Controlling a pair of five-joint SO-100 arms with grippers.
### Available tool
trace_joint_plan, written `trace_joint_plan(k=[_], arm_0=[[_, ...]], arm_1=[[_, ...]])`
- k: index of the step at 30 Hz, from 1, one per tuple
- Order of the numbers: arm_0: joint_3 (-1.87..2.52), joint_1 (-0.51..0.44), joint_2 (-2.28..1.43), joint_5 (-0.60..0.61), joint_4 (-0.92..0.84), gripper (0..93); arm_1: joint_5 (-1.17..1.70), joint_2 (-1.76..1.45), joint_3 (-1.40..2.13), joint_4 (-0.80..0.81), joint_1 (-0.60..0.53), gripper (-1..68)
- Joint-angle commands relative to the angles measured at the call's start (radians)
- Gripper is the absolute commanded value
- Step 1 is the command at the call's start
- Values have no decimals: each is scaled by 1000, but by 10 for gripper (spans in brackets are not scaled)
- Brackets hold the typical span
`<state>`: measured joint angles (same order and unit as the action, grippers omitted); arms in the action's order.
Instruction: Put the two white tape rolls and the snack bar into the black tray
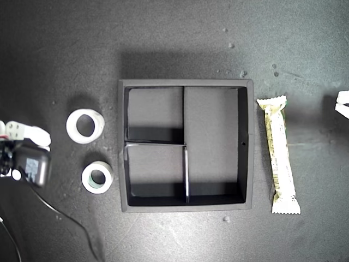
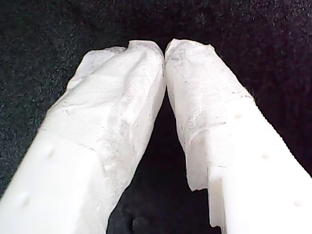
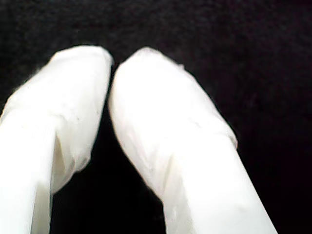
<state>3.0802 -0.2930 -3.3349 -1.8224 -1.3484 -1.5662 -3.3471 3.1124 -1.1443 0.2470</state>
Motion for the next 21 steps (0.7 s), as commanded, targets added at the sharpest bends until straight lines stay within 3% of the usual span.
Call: trace_joint_plan(k=[1, 6, 9, 13, 17, 21], arm_0=[[58, -26, -48, -40, 11, 0], [-72, -55, -49, 11, 61, 0], [-179, -15, -49, 198, 158, 0], [-272, 28, -48, 499, 425, 0], [-399, 54, 80, 611, 448, 0], [-603, 52, 508, 667, 442, 6]], arm_1=[[-26, -3, 12, 54, 3, -3], [-12, -3, 12, 239, 5, -4], [-25, -3, 12, 390, 43, -5], [-150, -3, 12, 480, 87, -6], [-126, -3, -18, 502, 101, -6], [-43, -3, -52, 537, 67, -6]])
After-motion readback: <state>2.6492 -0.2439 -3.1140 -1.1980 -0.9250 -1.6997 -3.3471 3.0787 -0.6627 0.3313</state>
